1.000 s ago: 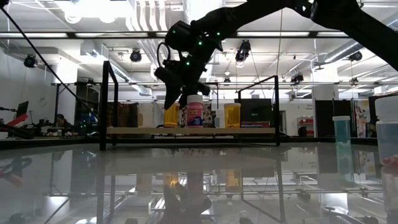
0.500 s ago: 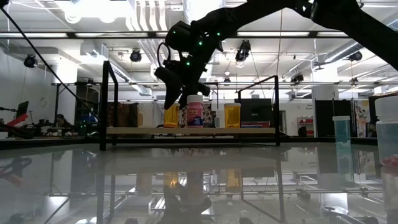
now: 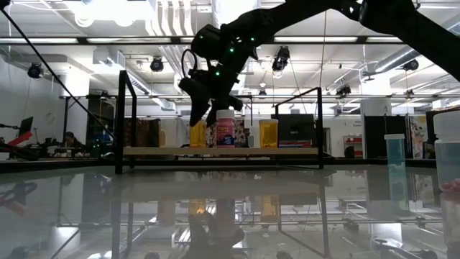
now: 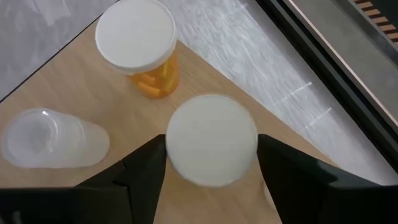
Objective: Pick and place medicine bottles onto shelf by color
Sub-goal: Put the left orange pill bottle on the shelf
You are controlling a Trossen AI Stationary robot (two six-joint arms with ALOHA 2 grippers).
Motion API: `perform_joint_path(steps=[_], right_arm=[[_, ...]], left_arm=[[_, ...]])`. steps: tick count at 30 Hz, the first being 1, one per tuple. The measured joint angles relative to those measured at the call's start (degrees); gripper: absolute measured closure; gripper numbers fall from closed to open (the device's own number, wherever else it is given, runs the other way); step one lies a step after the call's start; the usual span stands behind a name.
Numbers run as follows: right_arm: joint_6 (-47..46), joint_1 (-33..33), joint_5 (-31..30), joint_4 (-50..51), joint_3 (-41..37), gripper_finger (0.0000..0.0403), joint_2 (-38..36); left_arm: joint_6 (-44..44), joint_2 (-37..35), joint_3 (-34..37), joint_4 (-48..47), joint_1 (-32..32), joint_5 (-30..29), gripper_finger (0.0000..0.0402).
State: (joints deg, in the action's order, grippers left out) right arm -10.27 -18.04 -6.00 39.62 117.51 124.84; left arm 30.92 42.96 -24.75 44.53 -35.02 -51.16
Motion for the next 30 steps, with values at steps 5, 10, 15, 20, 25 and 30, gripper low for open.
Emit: perform_joint_path(steps=[5,10,15,20,25,30], right_arm=[[-0.19,0.00,0.00,0.00,0.00,0.0148,0.00],[-0.13,0.00,0.01,2.31,1.13,0.0151,-0.82],[2.45,0.00,0.06,5.51,4.59,0.0164,-2.45],[6.99,-0.11,3.58,6.19,5.11,0.0218,-2.80],[8.51,-0.11,3.98,4.48,3.99,0.0319,-2.80],[8.88,-0.11,3.98,3.15,2.90,0.0388,-2.80]], left_arm=[[0.00,0.00,0.00,0.00,-0.01,0.00,0.0155],[0.00,0.00,0.00,0.00,0.00,0.00,0.0155],[0.47,0.00,0.00,0.00,-0.01,0.00,0.0155],[1.19,0.02,0.00,0.02,0.01,0.00,0.0155],[1.31,-0.04,0.00,0.01,-0.01,0.00,0.0155],[1.60,-0.02,0.00,0.02,-0.01,0.00,0.0155]])
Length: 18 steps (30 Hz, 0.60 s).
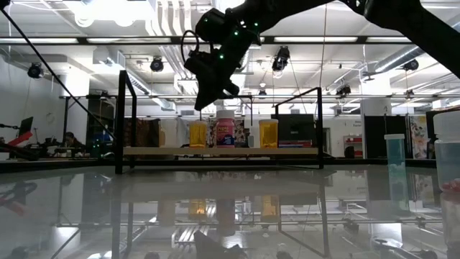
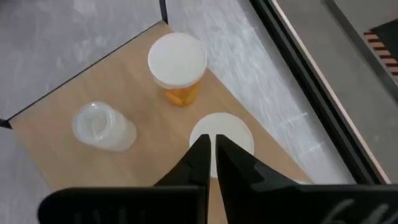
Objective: Pick and place medicine bottles onto shelf by color
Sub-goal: Put the left orange pill bottle on the shelf
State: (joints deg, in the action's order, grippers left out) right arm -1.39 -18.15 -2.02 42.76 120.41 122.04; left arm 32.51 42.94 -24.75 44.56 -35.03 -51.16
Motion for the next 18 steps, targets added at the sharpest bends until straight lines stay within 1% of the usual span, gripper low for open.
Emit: perform_joint_path(steps=[18], right_arm=[[-1.13,0.00,-1.09,-8.38,-6.99,0.0390,0.00]], left_arm=[[-0.02,-0.13,0.00,0.02,0.02,-0.02,0.0155]])
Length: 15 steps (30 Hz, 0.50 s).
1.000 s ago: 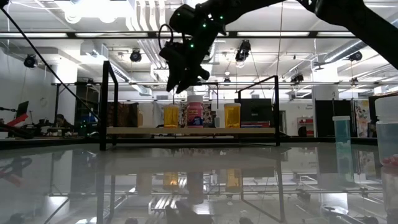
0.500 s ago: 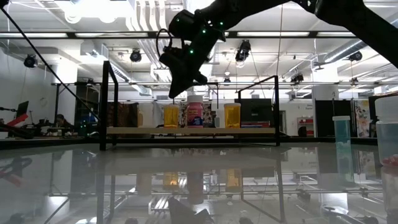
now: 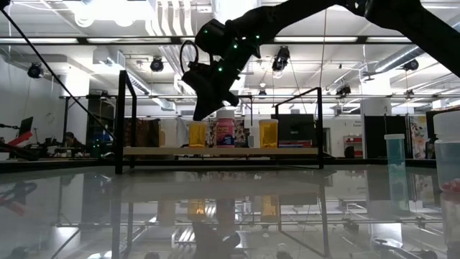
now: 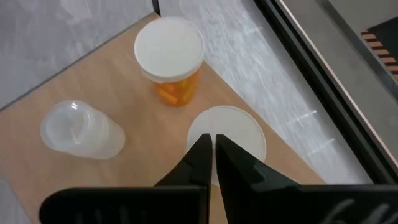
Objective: Pick and place medicine bottles onto shelf by color
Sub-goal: Put the left orange pill bottle on the shelf
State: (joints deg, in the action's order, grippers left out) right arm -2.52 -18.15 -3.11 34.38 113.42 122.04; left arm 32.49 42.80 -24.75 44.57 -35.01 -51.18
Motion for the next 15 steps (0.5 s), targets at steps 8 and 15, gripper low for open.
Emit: perform_joint_path(steps=[8,15], right_arm=[[0.01,-0.13,-1.77,-3.84,-1.60,0.0390,-0.02],[0.02,-0.44,-3.59,-6.27,-3.57,0.0390,-0.20]], left_arm=[[0.00,-0.22,0.00,0.00,-0.02,0.00,0.0155],[-0.02,-0.29,0.00,-0.03,-0.02,0.00,0.0155]])
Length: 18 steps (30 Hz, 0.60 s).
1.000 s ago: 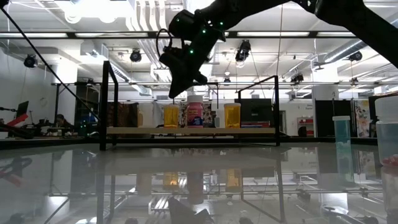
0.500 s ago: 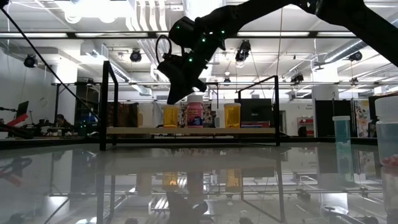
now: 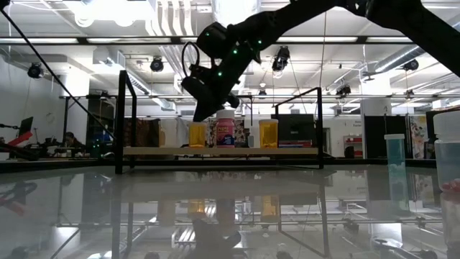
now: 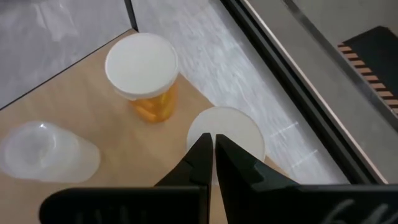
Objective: Pick and place medicine bottles onto shelf by color
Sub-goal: Put the left orange pill bottle on the shelf, then put the green pill bottle on the shelf
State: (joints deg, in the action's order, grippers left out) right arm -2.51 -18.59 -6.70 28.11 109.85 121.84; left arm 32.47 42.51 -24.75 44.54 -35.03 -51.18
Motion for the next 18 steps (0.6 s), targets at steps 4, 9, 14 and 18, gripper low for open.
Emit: perform_joint_path(steps=[4,9,14,18], right_arm=[[0.15,0.02,0.00,-0.43,0.28,0.0390,0.00],[0.80,0.05,0.04,0.78,1.76,0.0390,0.02],[0.92,0.25,0.07,3.15,4.57,0.0390,-0.69],[1.13,1.22,0.07,10.82,7.25,0.0390,-2.20]], left_arm=[[0.00,-0.03,0.00,0.00,0.01,0.00,0.0155],[-0.02,-0.05,0.00,0.00,0.01,0.00,0.0155],[-0.02,0.02,0.00,0.03,0.02,0.00,0.0155],[-0.22,0.11,0.00,0.03,0.02,0.62,0.0155]])
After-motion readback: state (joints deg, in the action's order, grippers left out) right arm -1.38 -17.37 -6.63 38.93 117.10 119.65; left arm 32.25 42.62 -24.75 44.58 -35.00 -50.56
